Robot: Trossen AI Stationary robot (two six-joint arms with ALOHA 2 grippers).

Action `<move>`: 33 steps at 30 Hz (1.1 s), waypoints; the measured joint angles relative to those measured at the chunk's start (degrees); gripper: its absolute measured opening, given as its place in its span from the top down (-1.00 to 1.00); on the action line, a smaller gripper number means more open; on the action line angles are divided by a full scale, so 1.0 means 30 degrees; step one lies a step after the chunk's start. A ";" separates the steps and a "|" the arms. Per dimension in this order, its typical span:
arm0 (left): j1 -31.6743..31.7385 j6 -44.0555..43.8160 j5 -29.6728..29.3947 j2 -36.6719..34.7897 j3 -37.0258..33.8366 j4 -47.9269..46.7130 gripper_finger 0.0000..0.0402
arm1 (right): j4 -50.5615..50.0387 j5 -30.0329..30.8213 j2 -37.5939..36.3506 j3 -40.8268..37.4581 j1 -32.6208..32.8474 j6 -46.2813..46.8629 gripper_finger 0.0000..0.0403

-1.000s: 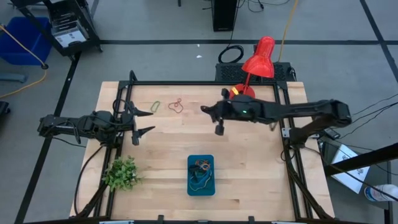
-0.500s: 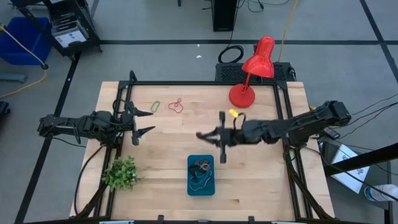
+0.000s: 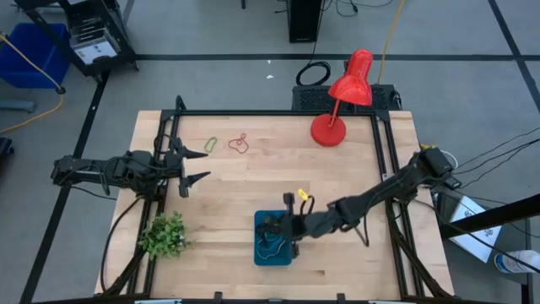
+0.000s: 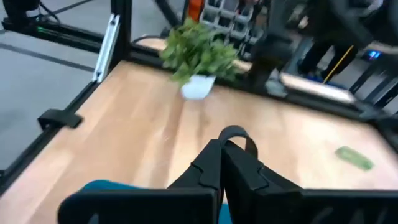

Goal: Pick and place rubber bands into bin
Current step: Put the black rubber band into the blue bin

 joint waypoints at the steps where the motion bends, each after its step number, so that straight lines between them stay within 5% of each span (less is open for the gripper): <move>1: 0.0003 -0.0026 -0.0005 0.0000 0.0000 0.0000 -0.39 | 0.0065 -0.0002 0.0311 0.0000 0.0114 0.0368 1.00; 14: 0.0006 -0.0031 0.0000 0.0000 0.0000 -0.0029 -0.39 | -0.0417 -0.0146 0.3735 -0.0007 0.0461 0.4527 1.00; 22: 0.0000 -0.0023 0.0000 0.0000 0.0000 -0.0066 -0.37 | -0.1834 -0.3597 0.4027 -0.0010 0.0244 0.7235 0.99; 33: 0.0003 -0.0019 0.0000 0.0000 0.0000 -0.0102 -0.38 | -0.2036 -0.4061 0.4027 -0.0015 0.0191 0.7289 0.90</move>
